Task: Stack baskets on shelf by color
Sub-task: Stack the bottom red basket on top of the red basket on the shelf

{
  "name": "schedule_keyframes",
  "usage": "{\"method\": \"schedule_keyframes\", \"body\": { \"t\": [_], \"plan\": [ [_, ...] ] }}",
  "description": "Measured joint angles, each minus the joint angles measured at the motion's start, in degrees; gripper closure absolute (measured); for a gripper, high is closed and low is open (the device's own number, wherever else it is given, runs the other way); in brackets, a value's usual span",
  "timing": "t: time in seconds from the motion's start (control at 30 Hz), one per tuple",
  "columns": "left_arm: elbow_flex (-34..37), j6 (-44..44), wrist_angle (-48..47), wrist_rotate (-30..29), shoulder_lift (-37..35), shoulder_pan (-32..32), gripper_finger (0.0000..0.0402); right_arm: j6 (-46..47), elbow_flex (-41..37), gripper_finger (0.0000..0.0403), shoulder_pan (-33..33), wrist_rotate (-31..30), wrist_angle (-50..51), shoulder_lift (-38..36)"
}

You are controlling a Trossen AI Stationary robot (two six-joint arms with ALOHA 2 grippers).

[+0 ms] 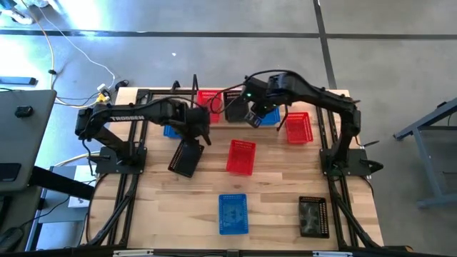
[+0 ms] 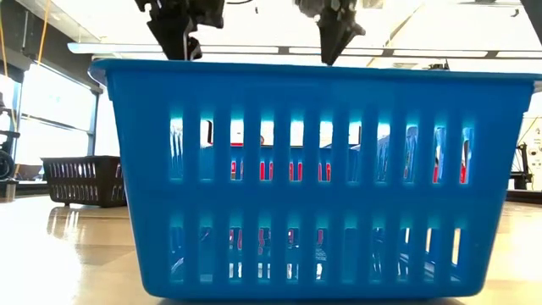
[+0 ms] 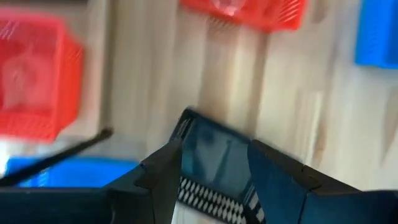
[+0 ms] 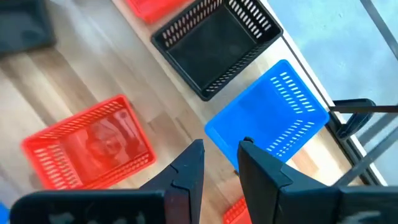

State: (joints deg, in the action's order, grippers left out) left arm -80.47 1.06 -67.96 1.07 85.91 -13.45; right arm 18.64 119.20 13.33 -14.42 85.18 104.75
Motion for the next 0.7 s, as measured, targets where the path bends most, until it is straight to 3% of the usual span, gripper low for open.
{"method": "schedule_keyframes", "body": {
  "t": [0.7],
  "plan": [
    [-0.1, 1.31, 24.16, -0.48, 2.9, 10.82, 0.0227, 0.51, -0.02, 0.0318, -1.73, -1.56, 0.81, -11.54]
  ]
}}
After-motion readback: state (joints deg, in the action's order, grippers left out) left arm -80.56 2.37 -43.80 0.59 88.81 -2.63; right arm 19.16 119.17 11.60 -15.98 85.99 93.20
